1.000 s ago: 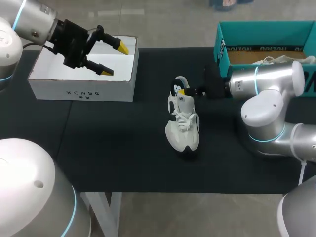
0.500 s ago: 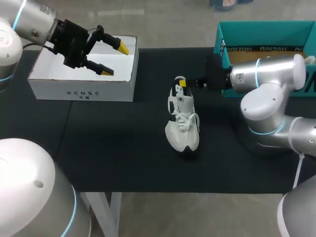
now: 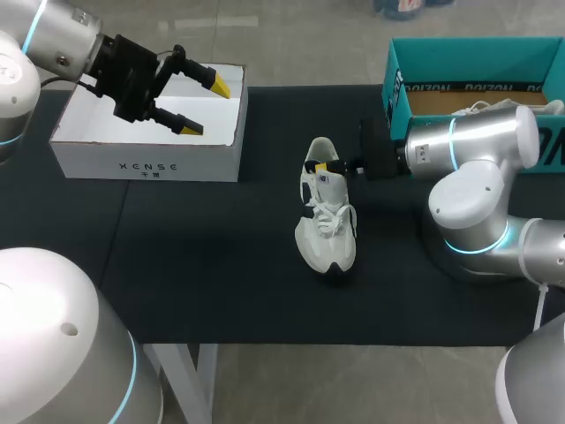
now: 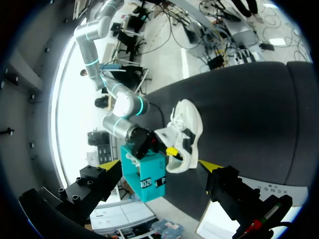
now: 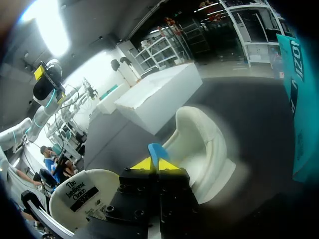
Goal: Take the shoe out of the shoebox, open the shoe tongue, remove and reinsert the insole, then place the shoe into the shoebox
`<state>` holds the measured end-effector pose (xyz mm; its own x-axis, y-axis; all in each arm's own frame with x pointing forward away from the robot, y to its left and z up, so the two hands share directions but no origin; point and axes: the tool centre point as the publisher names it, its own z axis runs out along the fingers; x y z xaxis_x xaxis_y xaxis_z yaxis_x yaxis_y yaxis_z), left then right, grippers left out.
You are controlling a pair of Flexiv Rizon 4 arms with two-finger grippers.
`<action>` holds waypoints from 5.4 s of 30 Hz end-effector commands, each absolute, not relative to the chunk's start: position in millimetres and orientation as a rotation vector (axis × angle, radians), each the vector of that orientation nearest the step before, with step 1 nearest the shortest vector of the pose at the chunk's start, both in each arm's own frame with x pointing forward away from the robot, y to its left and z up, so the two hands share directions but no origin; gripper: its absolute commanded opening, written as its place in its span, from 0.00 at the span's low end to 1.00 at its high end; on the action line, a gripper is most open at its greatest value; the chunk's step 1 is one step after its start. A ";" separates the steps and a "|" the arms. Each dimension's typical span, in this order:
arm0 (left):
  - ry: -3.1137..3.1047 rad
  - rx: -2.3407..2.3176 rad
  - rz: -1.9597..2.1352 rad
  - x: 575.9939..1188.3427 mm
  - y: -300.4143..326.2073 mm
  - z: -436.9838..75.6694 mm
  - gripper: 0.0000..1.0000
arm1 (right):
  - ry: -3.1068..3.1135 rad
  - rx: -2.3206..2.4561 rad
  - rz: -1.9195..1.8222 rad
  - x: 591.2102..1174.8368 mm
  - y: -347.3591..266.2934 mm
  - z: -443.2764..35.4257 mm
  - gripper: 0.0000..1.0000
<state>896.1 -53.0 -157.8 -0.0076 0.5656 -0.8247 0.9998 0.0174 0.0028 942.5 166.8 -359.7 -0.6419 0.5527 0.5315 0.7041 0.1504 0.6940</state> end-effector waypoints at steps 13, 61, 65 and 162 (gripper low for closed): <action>1.649 1.623 -0.847 895.7 -52.8 -157.2 1.00 | -2.313 -1.273 -1.533 951.8 162.1 -346.4 1.00; 1.649 1.623 -0.847 895.7 -52.8 -157.2 1.00 | -2.509 -1.410 -1.299 974.2 153.6 -350.5 0.00; 1.649 1.623 -0.847 895.7 -52.8 -157.2 1.00 | -2.518 -1.487 -1.282 970.9 141.0 -342.6 0.98; 1.649 1.623 -0.847 895.7 -52.8 -157.2 1.00 | -2.347 -2.362 0.375 971.9 141.4 -311.8 0.00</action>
